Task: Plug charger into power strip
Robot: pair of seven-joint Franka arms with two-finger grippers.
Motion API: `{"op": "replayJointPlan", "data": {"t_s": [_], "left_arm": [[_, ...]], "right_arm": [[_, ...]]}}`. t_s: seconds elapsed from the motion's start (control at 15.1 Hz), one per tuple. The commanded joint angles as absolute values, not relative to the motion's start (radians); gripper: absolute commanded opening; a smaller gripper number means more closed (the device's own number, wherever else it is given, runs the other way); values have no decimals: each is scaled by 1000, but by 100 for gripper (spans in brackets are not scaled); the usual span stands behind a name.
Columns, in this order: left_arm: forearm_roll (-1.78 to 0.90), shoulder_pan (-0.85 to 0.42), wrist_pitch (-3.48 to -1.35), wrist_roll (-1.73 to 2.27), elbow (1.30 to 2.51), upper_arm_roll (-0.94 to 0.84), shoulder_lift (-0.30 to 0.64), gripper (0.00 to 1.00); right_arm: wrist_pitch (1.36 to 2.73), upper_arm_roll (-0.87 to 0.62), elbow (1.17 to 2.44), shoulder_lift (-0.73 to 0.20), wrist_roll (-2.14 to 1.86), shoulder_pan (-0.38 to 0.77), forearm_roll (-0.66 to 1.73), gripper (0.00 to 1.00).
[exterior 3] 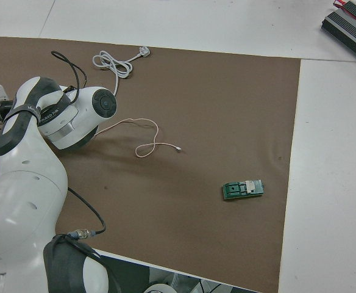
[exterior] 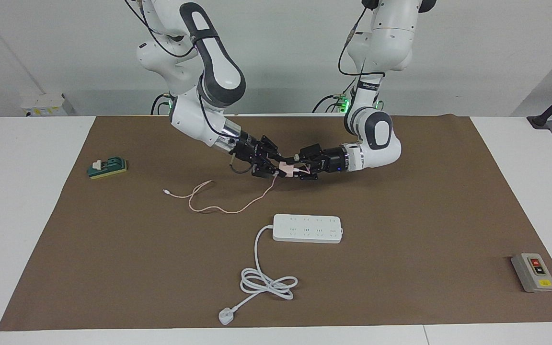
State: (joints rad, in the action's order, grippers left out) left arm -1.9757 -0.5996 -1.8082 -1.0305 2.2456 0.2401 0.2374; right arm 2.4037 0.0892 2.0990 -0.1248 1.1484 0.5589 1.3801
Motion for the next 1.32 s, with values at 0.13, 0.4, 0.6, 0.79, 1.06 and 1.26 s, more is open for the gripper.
{"op": "replayJointPlan", "data": {"t_s": [0.13, 0.4, 0.6, 0.79, 1.06, 1.26], "left_arm": [[-1968, -620, -1829, -1045, 2263, 252, 216, 32], [-1968, -618, -1827, -1060, 2263, 252, 215, 10], [-1968, -618, -1829, -1060, 2263, 252, 215, 8], [-1968, -618, -1829, -1060, 2263, 252, 215, 6], [-1968, -618, -1829, -1061, 2263, 252, 215, 6], [-1968, -618, -1829, -1062, 2263, 252, 215, 6]], "right_arm": [[2433, 91, 2128, -100, 1108, 568, 1407, 0], [2433, 91, 2128, -100, 1108, 568, 1407, 0], [2433, 91, 2128, -97, 1108, 568, 1407, 0], [2433, 91, 2128, -97, 1108, 568, 1408, 0], [2434, 91, 2128, -100, 1114, 568, 1408, 0], [2437, 91, 2126, -100, 1143, 568, 1408, 100]]}}
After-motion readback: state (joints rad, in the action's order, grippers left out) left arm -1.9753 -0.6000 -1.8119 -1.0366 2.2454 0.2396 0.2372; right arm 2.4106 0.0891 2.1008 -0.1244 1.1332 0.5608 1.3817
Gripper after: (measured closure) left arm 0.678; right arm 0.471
